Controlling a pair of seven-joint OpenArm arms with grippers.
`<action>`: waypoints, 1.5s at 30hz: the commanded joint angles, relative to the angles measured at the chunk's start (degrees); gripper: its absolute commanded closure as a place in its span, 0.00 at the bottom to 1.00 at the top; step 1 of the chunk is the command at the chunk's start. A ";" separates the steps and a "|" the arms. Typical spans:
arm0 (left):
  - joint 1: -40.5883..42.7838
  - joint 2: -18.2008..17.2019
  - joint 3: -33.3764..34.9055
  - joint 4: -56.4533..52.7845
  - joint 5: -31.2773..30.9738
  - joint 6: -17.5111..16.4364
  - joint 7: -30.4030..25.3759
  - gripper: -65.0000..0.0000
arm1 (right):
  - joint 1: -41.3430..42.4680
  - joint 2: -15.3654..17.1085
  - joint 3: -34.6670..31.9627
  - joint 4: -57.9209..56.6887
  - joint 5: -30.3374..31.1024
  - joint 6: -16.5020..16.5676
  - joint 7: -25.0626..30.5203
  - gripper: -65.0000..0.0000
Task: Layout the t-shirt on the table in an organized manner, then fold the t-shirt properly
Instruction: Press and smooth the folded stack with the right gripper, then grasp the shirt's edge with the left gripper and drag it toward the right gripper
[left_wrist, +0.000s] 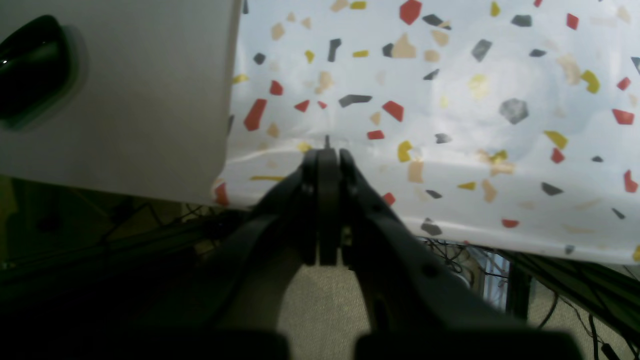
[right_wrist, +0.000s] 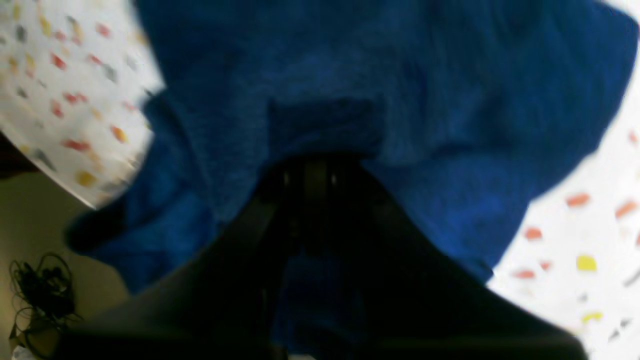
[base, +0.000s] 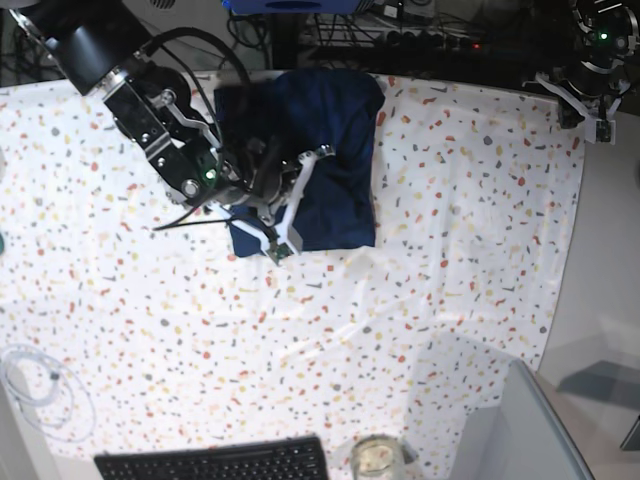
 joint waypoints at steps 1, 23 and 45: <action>0.32 -0.73 -0.44 0.82 -0.20 0.32 -0.98 1.00 | 1.53 -0.86 0.07 0.91 0.44 0.22 0.66 1.00; 0.23 -0.73 -0.44 0.82 -0.28 0.32 -0.98 1.00 | 12.87 -9.91 0.33 -1.47 0.53 -0.22 -4.88 1.00; -5.84 0.41 28.04 -0.59 -33.69 0.32 -0.89 0.05 | -10.51 10.74 20.90 12.07 0.44 0.31 0.48 1.00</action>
